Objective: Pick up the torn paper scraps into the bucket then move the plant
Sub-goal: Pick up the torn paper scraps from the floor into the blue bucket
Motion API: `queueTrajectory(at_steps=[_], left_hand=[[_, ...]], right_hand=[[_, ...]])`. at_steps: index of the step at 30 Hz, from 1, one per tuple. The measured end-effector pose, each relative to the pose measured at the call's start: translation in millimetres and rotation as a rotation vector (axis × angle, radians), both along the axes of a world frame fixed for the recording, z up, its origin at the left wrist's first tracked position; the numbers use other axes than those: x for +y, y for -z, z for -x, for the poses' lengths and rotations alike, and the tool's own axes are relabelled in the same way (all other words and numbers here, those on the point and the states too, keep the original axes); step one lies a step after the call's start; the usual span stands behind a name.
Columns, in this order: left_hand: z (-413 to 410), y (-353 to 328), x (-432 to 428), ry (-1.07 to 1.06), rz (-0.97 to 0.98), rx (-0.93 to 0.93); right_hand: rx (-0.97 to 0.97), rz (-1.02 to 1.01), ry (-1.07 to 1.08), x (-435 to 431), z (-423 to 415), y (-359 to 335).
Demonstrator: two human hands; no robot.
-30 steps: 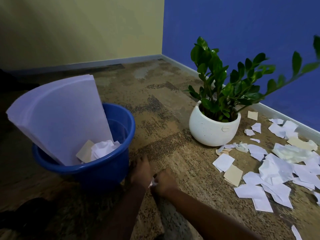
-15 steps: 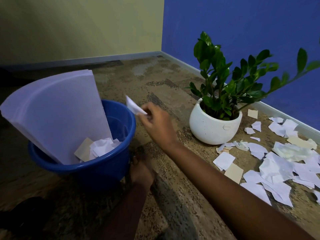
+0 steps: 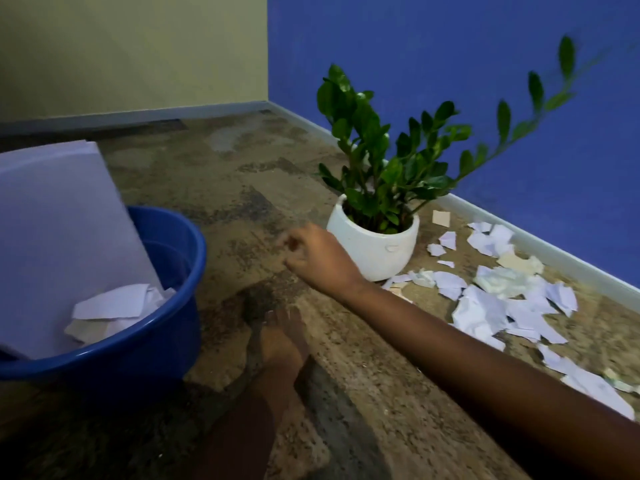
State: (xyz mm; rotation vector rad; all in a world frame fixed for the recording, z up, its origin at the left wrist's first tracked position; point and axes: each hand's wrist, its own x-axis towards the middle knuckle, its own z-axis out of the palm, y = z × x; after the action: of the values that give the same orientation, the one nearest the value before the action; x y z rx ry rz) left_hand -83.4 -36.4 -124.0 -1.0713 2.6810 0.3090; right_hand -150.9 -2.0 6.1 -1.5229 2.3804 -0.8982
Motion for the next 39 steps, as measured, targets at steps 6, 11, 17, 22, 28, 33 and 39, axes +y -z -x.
queueTrajectory(at_steps=[6,11,17,22,28,33,39], left_hand=[[33.2,-2.9,38.6,0.123,-0.073,0.146],[58.4,-0.9,68.1,0.174,-0.129,0.204],[101.0,4.2,85.4,0.154,-0.195,0.293],[140.7,13.2,78.2,0.140,-0.238,0.384],[167.5,29.0,69.5,0.228,-0.261,0.296],[177.9,36.3,64.5,0.249,-0.242,0.227],[174.9,38.9,66.7,0.193,-0.227,0.356]], right_hand=[[-0.171,-0.227,0.438,113.5,85.3,46.5],[-0.265,-0.324,0.624,162.0,121.7,101.6],[-0.126,-0.340,0.653,160.4,156.8,129.4],[0.006,-0.330,0.718,137.5,192.1,139.8],[-0.143,-0.498,0.578,110.5,230.2,151.7],[-0.094,-0.698,0.342,101.3,239.9,160.6],[0.083,-0.598,0.336,121.2,228.9,162.6]])
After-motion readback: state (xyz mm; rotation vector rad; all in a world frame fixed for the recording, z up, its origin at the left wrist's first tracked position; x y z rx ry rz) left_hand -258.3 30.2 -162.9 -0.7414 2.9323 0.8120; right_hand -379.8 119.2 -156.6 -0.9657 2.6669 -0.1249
